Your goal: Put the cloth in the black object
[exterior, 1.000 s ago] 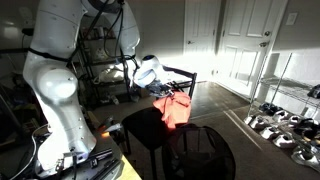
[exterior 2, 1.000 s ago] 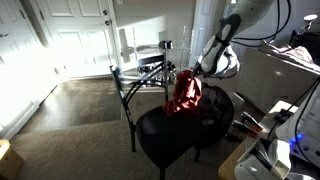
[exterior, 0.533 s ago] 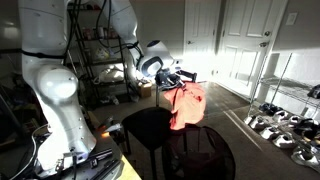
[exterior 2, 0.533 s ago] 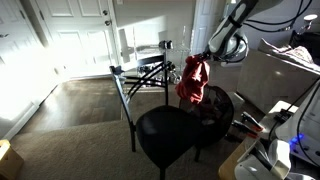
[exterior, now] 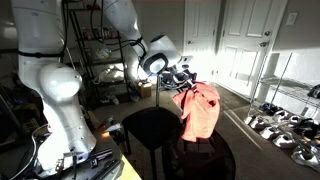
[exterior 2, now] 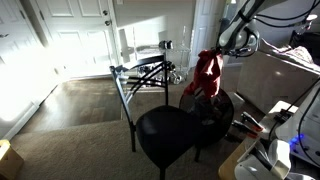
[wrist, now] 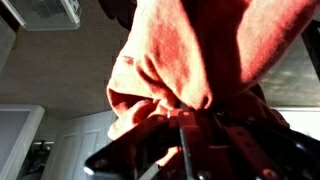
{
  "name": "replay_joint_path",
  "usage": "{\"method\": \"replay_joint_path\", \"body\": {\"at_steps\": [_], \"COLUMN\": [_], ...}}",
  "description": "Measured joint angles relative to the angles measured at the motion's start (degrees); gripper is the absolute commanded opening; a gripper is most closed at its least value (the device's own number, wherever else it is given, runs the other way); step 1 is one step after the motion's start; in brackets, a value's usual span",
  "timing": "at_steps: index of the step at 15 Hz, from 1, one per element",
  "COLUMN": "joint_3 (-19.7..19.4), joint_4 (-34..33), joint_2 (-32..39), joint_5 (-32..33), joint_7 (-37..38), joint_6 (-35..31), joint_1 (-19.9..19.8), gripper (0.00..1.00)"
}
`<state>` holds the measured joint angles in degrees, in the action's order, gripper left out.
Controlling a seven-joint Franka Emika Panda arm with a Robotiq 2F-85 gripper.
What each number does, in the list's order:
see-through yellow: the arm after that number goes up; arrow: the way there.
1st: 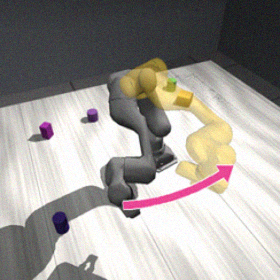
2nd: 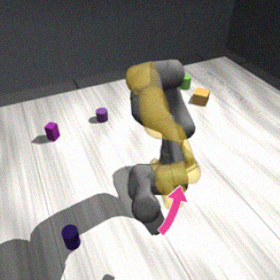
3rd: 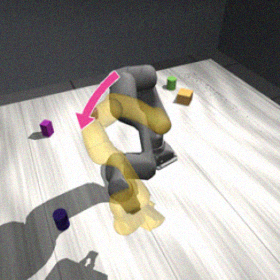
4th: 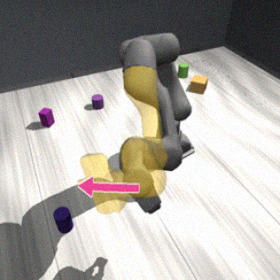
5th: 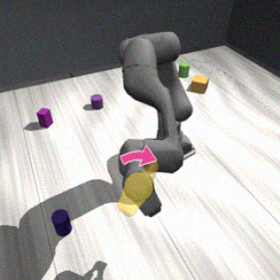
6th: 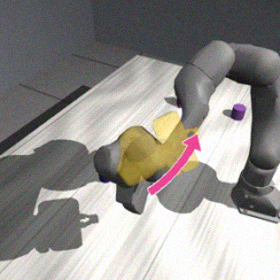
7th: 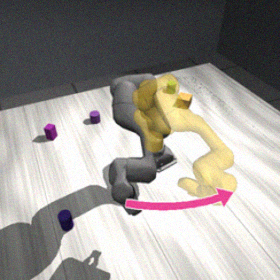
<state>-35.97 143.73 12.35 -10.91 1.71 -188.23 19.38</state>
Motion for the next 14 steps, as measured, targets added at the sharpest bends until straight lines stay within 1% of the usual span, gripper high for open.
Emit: {"method": "replay_joint_path", "body": {"at_steps": [3,5,8,11,14], "joint_3": [-3.96,-4.14,-4.53,-5.95,-7.95], "joint_4": [0.98,1.75,3.64,5.42,6.16], "joint_2": [0.08,-1.39,-5.82,-9.12,-10.41], "joint_5": [-0.37,-0.41,-0.41,-0.41,-0.41], "joint_7": [0.12,1.06,1.34,1.34,1.34], "joint_6": [0.00,0.10,0.10,0.11,0.11], "joint_1": [3.02,3.23,3.26,3.31,3.21], "gripper": [0.03,0.03,0.03,0.03,0.03]}}
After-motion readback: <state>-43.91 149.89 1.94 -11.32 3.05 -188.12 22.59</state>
